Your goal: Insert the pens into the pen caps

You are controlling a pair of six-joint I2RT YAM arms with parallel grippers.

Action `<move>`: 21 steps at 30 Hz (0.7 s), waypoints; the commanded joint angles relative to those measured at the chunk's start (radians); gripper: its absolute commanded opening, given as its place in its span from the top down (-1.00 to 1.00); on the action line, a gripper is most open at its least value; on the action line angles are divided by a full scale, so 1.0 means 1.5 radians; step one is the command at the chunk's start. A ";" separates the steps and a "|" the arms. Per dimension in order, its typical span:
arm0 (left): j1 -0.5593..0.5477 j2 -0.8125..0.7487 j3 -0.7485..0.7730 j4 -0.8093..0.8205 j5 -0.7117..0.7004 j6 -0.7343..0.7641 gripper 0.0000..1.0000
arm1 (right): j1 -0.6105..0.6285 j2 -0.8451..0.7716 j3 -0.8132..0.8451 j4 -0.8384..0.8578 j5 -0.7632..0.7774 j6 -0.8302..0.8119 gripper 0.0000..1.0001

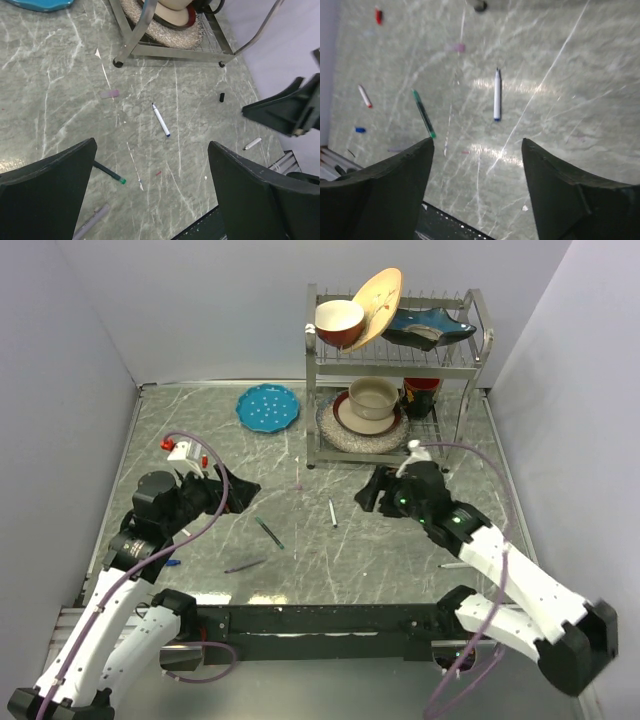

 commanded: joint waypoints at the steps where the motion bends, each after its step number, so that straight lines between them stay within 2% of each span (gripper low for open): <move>1: -0.001 -0.019 0.008 0.007 -0.025 0.000 -0.99 | 0.055 0.107 0.044 0.027 0.021 0.026 -0.41; 3: -0.002 -0.024 0.006 0.009 -0.028 -0.002 -0.99 | 0.081 0.165 0.081 0.013 0.024 0.022 -0.29; 4: -0.001 -0.025 0.006 0.008 -0.030 -0.002 -0.99 | 0.089 0.220 0.095 0.006 0.031 0.023 -0.14; 7: -0.001 -0.029 0.008 0.004 -0.038 -0.002 -0.99 | 0.113 0.306 0.138 -0.007 0.075 0.024 0.04; 16: -0.001 -0.043 0.007 -0.001 -0.057 -0.004 -0.99 | 0.140 0.488 0.249 -0.066 0.195 0.009 0.15; 21: -0.001 -0.044 0.008 -0.001 -0.060 -0.003 -0.99 | 0.143 0.525 0.253 -0.047 0.182 0.005 0.19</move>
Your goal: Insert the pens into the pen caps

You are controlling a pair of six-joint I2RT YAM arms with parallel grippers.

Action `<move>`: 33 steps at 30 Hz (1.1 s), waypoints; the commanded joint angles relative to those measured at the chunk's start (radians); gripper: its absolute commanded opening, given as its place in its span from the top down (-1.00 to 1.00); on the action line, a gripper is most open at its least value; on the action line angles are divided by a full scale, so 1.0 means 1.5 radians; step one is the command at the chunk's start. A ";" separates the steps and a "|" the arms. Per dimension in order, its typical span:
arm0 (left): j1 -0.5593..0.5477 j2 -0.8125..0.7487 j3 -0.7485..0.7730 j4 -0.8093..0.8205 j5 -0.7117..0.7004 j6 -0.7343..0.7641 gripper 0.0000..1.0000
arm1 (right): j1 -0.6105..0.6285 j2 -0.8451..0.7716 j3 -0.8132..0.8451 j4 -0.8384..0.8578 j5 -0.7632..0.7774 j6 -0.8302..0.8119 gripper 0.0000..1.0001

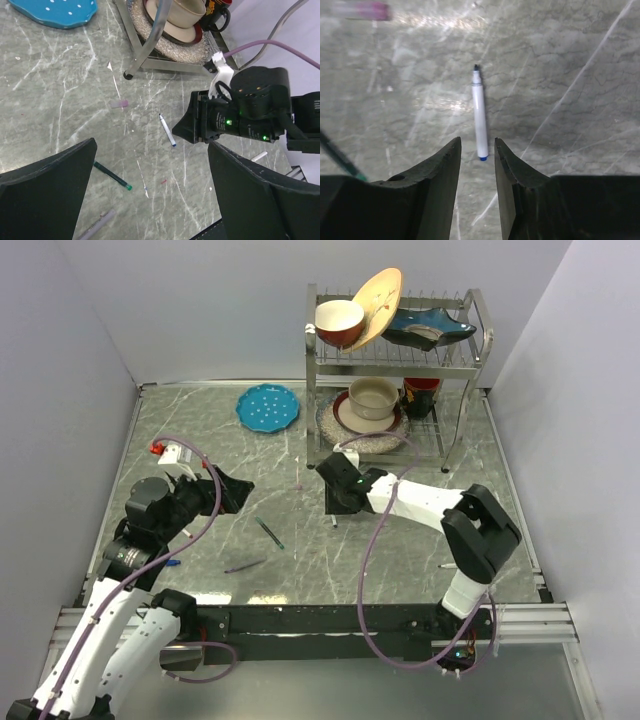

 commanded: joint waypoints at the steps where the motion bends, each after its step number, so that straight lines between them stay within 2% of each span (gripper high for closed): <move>1: -0.001 -0.007 0.008 0.010 -0.011 -0.003 -0.99 | 0.007 0.016 0.022 -0.006 0.030 -0.007 0.20; 13: -0.001 -0.003 0.008 0.004 -0.028 -0.004 -0.99 | 0.025 0.059 0.002 0.014 0.027 -0.009 0.33; 18: -0.001 0.008 0.010 -0.002 -0.050 -0.008 -0.99 | 0.040 0.059 -0.012 0.020 0.045 -0.004 0.57; 22: -0.001 0.025 0.014 -0.022 -0.078 -0.023 -0.98 | 0.045 0.053 -0.024 0.029 0.047 -0.004 0.61; 26: -0.001 0.030 -0.001 -0.021 -0.065 -0.050 -0.95 | 0.048 0.065 -0.029 0.030 0.058 0.003 0.64; 33: -0.002 0.013 -0.036 0.013 -0.033 -0.090 -0.94 | 0.050 0.072 -0.037 0.036 0.063 0.008 0.84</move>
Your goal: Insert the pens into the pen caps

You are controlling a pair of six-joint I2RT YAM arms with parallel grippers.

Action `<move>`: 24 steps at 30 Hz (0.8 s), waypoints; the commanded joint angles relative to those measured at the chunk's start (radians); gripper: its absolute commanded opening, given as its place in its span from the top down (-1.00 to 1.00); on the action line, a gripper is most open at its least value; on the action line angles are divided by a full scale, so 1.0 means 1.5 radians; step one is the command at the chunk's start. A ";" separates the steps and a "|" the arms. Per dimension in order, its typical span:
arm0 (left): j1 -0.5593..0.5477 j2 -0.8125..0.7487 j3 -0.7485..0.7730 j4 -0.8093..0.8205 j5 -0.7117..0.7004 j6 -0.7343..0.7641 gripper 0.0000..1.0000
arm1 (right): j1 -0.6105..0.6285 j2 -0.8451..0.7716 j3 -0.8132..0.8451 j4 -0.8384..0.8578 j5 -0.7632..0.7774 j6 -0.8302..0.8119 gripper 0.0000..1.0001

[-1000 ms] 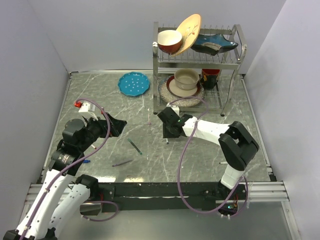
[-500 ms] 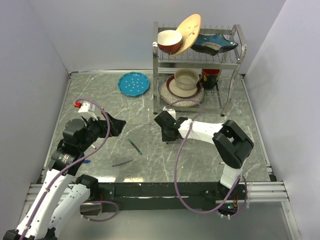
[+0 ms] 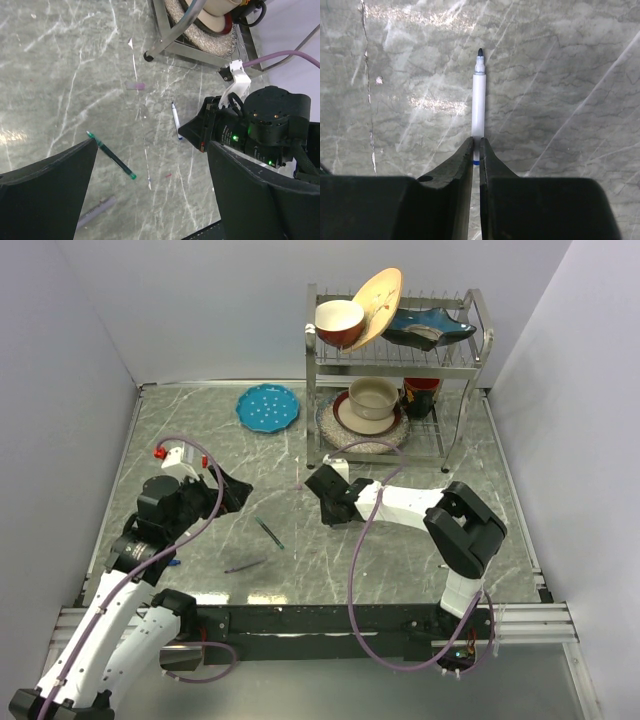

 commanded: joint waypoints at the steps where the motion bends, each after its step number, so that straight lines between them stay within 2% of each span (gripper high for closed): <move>1: -0.001 -0.014 -0.013 0.041 0.020 -0.044 -0.93 | 0.005 0.017 -0.027 0.002 0.028 0.014 0.88; 3: -0.001 -0.011 -0.026 0.068 0.029 -0.058 -0.93 | 0.005 0.000 -0.035 0.009 0.032 0.019 1.00; 16: -0.001 0.046 -0.096 0.214 0.068 -0.150 -0.88 | 0.005 -0.124 -0.134 0.065 0.012 0.003 1.00; 24: -0.001 0.124 -0.095 0.263 0.089 -0.143 -0.86 | 0.005 -0.186 -0.159 0.097 0.037 0.003 1.00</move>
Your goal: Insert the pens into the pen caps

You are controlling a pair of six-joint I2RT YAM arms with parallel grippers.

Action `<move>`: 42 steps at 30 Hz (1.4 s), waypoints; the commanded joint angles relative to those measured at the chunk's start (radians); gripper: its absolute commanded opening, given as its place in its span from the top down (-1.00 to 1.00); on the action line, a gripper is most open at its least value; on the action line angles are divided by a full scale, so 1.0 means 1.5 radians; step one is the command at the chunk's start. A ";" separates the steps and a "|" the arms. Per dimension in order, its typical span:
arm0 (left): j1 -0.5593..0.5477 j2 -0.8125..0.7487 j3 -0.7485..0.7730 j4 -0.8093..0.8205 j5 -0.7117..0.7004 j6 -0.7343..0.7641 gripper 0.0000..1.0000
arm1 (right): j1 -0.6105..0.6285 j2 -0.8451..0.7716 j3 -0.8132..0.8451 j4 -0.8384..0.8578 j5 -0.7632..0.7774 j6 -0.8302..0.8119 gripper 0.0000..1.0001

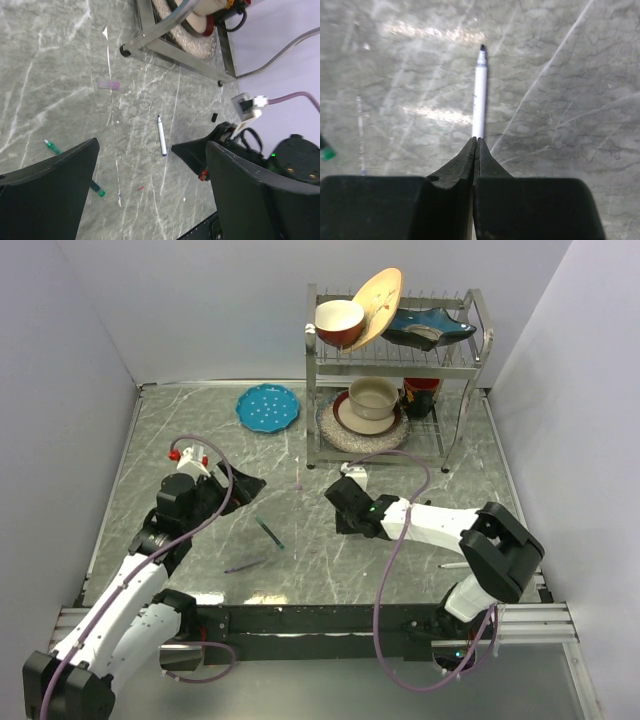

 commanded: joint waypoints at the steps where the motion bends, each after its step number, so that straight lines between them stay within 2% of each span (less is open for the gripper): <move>1: -0.001 0.044 0.007 0.075 0.038 0.000 -0.86 | 0.003 -0.031 -0.002 0.025 0.032 0.005 1.00; 10: -0.001 0.113 -0.002 0.128 0.095 0.009 -0.79 | 0.008 -0.067 -0.009 0.034 0.021 0.016 1.00; 12: -0.002 0.131 0.007 0.123 0.097 0.008 -0.68 | 0.009 -0.093 -0.020 0.058 0.009 0.018 1.00; 20: -0.008 0.193 0.015 0.170 0.122 -0.008 -0.64 | 0.009 -0.147 -0.062 0.103 -0.032 0.031 1.00; 27: -0.013 0.219 0.034 0.156 0.057 -0.016 -0.66 | 0.010 -0.182 -0.097 0.108 -0.037 0.025 1.00; 31: -0.014 0.238 0.056 0.109 0.036 -0.006 -0.66 | 0.010 -0.197 -0.104 0.098 -0.032 0.035 1.00; 37: -0.015 0.249 0.083 0.071 0.008 0.004 -0.66 | 0.010 -0.149 -0.083 0.066 0.005 0.046 1.00; 39: -0.015 0.243 0.084 0.065 0.004 0.008 -0.68 | 0.009 -0.113 -0.059 0.046 0.016 0.053 0.91; 40: -0.015 0.240 0.084 0.064 0.000 0.009 -0.68 | 0.009 -0.100 -0.049 0.023 0.025 0.057 0.78; 42: -0.015 0.232 0.084 0.048 -0.002 0.016 -0.69 | 0.009 -0.065 -0.023 0.007 0.040 0.060 0.67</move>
